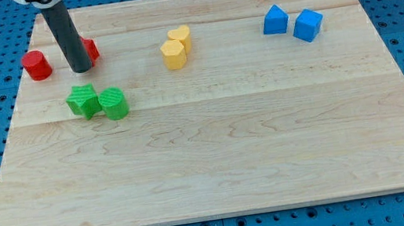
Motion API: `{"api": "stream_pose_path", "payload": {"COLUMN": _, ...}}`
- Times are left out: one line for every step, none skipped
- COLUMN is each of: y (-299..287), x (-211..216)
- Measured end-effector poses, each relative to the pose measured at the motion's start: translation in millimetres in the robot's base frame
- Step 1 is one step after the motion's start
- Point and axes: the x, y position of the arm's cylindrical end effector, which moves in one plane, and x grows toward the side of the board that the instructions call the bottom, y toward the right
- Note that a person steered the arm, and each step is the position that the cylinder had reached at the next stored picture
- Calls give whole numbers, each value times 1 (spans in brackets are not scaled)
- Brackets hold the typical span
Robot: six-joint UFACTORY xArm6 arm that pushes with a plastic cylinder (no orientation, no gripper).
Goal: Move the triangle into the cube
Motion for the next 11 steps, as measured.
{"api": "stream_pose_path", "payload": {"y": 2, "x": -27}}
{"api": "stream_pose_path", "payload": {"y": 48, "x": -57}}
{"api": "stream_pose_path", "payload": {"y": 88, "x": -67}}
{"api": "stream_pose_path", "payload": {"y": 112, "x": -68}}
{"api": "stream_pose_path", "payload": {"y": 135, "x": -68}}
{"api": "stream_pose_path", "payload": {"y": 158, "x": -61}}
{"api": "stream_pose_path", "payload": {"y": 158, "x": -61}}
{"api": "stream_pose_path", "payload": {"y": 164, "x": -61}}
{"api": "stream_pose_path", "payload": {"y": 199, "x": -61}}
{"api": "stream_pose_path", "payload": {"y": 227, "x": -61}}
{"api": "stream_pose_path", "payload": {"y": 294, "x": -62}}
